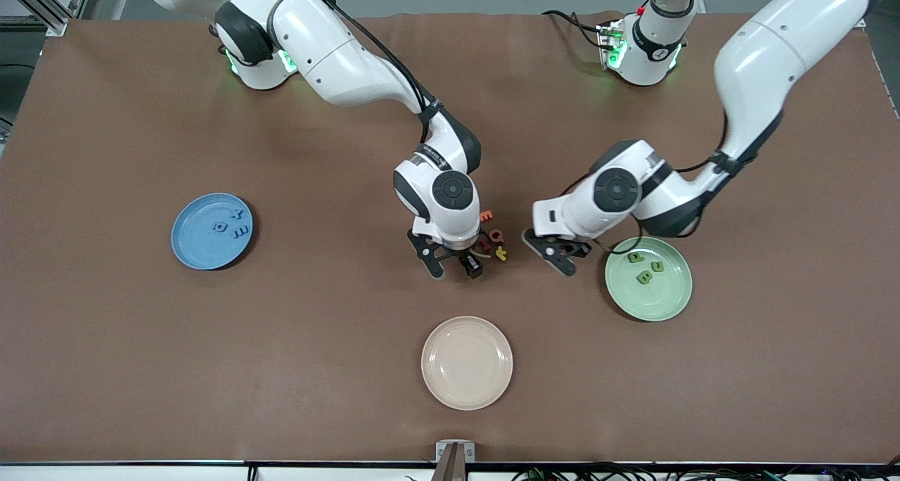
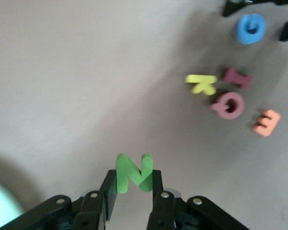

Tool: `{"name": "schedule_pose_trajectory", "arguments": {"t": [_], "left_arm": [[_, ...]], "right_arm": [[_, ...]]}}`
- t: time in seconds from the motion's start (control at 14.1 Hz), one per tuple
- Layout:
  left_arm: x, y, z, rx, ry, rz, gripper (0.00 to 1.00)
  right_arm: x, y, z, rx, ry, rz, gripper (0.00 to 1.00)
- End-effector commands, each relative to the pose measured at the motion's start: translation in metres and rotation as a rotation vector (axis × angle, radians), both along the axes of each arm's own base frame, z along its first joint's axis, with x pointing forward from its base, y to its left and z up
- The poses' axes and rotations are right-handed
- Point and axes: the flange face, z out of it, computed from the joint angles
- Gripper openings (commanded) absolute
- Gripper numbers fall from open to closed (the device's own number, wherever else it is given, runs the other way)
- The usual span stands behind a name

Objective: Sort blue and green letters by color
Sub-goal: 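Carry the green N to the green plate while the right gripper grasps blue G, then drop the blue G on the blue plate while the left gripper releases N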

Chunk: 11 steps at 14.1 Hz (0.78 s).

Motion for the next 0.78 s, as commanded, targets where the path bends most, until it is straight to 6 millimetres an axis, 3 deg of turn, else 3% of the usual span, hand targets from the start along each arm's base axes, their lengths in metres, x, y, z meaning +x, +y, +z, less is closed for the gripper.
{"name": "schedule_pose_trajectory", "arguments": {"t": [0.0, 0.21, 0.36, 0.57, 0.71], "left_arm": [[0.013, 0.037, 0.007, 0.022, -0.009, 0.009, 0.25], [0.036, 0.082, 0.012, 0.020, -0.029, 0.032, 0.25], [0.048, 0.114, 0.008, 0.039, -0.051, 0.029, 0.25], [0.055, 0.143, -0.002, 0.069, -0.063, 0.010, 0.25], [0.057, 0.148, -0.010, 0.078, -0.065, 0.011, 0.25]], "right_arm": [[-0.002, 0.009, 0.000, 0.000, -0.003, -0.025, 0.80], [-0.009, 0.012, -0.006, -0.011, 0.012, -0.023, 0.74], [-0.009, 0.012, -0.007, -0.012, 0.013, -0.024, 0.64], [-0.009, 0.012, -0.008, -0.008, 0.013, -0.026, 0.56], [-0.010, 0.013, -0.008, -0.008, 0.014, -0.024, 0.47]]}}
